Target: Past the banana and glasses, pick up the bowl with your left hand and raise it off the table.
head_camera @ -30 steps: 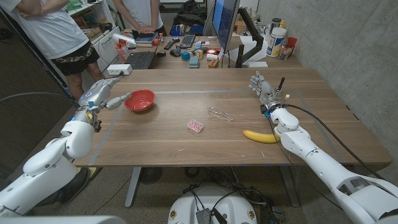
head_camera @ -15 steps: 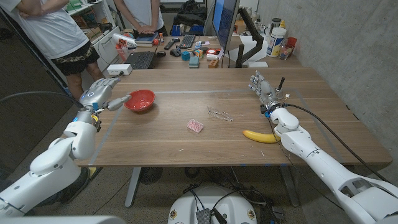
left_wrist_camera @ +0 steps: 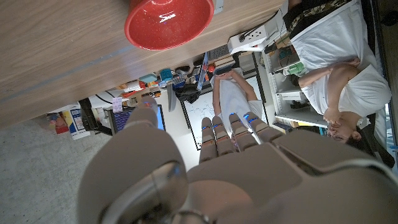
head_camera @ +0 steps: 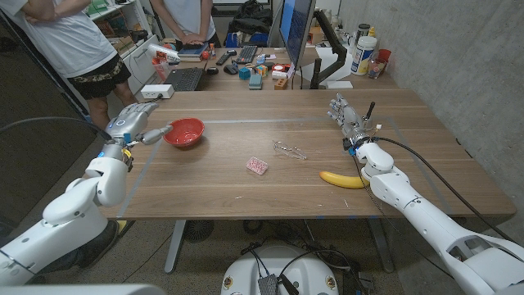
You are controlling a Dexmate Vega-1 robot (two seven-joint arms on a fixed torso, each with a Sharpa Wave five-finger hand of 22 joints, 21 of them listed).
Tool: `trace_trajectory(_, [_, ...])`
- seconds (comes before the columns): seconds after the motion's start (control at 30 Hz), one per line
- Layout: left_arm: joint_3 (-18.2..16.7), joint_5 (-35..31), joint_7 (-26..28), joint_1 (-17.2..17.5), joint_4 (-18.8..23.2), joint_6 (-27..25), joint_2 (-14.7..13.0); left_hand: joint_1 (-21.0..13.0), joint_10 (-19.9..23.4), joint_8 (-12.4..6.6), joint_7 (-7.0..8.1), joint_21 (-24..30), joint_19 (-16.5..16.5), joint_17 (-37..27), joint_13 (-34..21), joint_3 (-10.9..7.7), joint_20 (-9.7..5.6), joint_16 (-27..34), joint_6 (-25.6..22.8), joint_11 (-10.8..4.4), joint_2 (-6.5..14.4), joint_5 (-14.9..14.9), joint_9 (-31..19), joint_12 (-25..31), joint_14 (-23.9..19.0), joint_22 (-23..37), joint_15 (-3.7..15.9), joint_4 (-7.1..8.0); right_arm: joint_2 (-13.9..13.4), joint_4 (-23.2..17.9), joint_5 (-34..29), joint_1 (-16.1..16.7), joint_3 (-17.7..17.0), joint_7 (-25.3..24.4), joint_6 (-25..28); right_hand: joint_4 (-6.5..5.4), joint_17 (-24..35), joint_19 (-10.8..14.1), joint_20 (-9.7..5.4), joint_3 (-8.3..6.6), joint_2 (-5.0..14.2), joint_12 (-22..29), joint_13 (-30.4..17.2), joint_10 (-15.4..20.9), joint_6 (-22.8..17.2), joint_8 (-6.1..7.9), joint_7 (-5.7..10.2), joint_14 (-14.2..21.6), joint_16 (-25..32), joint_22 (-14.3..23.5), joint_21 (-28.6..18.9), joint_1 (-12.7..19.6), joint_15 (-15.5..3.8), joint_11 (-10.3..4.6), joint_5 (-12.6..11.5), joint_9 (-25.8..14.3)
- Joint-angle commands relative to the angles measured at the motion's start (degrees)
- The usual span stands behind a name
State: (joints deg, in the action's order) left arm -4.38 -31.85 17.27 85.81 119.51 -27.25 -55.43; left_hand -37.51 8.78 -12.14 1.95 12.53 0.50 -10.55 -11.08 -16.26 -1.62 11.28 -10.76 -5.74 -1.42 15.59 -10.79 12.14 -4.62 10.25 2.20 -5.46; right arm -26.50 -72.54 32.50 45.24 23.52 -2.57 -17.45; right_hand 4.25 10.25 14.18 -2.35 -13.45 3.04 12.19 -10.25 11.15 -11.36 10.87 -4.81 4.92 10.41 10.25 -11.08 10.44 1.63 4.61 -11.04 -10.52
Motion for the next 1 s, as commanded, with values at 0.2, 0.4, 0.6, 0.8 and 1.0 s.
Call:
trace_trajectory(0.2, [5.17,2.04,-1.50,-4.00,-0.81,-4.21,-2.87,-0.47,0.69,-0.15,0.07,0.33,0.40,-0.13,-0.31,0.21,0.07,0.45,-0.77,0.47,-0.81,0.66,-0.21,0.56,-0.80,0.30,0.92,-0.55,-0.28,0.04,0.12,-0.32,-0.52,0.28,-0.57,0.03,0.23,0.58,-0.24,0.21,-0.11,-0.10,-0.33,0.38,-0.09,0.18,0.35,0.65,0.26,0.18,-0.33,-0.59,-0.03,-0.04,-0.28,-0.21])
trace_trajectory(0.4, [6.64,3.12,-1.36,-4.87,-0.87,-5.61,-3.86,-0.61,1.04,-0.22,0.16,0.29,0.46,-0.17,-0.35,0.41,0.21,0.58,-1.05,0.64,-1.17,0.83,-0.22,0.66,-1.35,0.32,0.89,-0.70,-0.13,0.57,0.28,-0.62,-0.43,0.79,-0.65,0.03,0.22,0.58,-0.22,0.24,-0.11,-0.05,-0.33,0.53,-0.08,0.18,0.34,0.68,0.26,0.18,-0.33,-0.60,0.01,-0.05,-0.30,-0.21])
trace_trajectory(0.6, [8.88,4.20,-0.78,-6.33,-1.52,-6.42,-4.57,-0.72,1.38,-0.24,0.15,0.22,0.41,-0.21,-0.39,0.55,0.29,0.53,-1.23,0.54,-1.40,0.98,-0.23,0.75,-1.39,0.33,0.73,-0.79,-0.11,0.94,0.31,-0.80,-0.42,0.98,-0.70,0.03,0.22,0.57,-0.22,0.27,-0.12,-0.06,-0.33,0.53,-0.14,0.20,0.32,0.70,0.25,0.18,-0.33,-0.61,-0.01,0.01,-0.31,-0.21])
trace_trajectory(0.8, [11.02,5.19,-0.23,-7.86,-2.12,-7.15,-5.45,-0.77,1.62,-0.31,0.16,0.10,0.22,-0.24,-0.43,0.66,0.34,0.50,-1.49,0.59,-1.54,1.09,-0.24,0.81,-1.46,0.34,0.72,-0.82,-0.27,1.03,0.34,-0.82,-0.56,0.97,-0.71,0.03,0.22,0.56,-0.21,0.30,-0.12,-0.07,-0.33,0.52,-0.15,0.20,0.33,0.75,0.26,0.18,-0.32,-0.63,-0.02,-0.01,-0.32,-0.21])
trace_trajectory(1.0, [13.89,5.53,0.61,-9.69,-2.97,-8.03,-6.14,-0.82,1.80,-0.31,0.18,-0.14,-0.31,-0.28,-0.47,0.77,0.47,0.50,-1.61,0.43,-1.65,1.22,-0.25,0.85,-1.59,0.36,0.78,-0.84,-0.51,0.66,0.31,-0.52,-0.68,0.79,-0.69,0.04,0.21,0.56,-0.16,0.33,-0.14,-0.06,-0.33,0.57,-0.18,0.22,0.35,0.74,0.25,0.18,-0.33,-0.64,0.05,0.12,-0.34,-0.21])
